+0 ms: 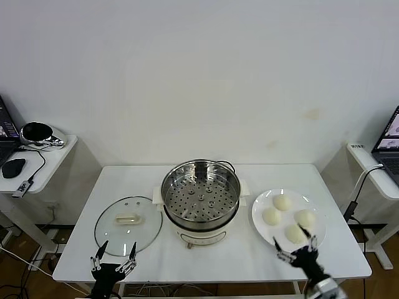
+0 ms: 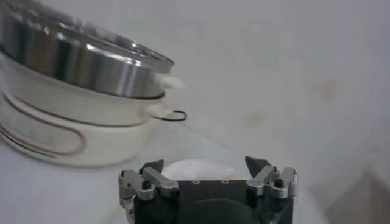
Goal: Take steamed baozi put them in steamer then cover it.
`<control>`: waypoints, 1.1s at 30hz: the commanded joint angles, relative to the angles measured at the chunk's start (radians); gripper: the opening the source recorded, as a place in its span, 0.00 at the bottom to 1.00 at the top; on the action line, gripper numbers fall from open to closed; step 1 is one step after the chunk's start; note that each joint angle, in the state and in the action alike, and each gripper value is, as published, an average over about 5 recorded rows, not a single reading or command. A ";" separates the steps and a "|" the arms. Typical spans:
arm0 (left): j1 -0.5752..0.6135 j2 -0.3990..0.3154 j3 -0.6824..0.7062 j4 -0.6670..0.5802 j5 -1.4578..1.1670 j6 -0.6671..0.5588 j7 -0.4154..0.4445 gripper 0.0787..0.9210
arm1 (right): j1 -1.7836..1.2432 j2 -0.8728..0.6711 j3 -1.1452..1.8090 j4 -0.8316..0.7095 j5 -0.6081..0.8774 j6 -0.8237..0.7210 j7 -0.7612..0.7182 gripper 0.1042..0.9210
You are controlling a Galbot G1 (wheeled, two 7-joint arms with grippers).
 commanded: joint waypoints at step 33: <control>0.022 0.018 -0.097 0.009 0.097 0.020 -0.003 0.88 | 1.369 -0.291 -1.187 -0.764 -0.134 -0.027 -0.808 0.88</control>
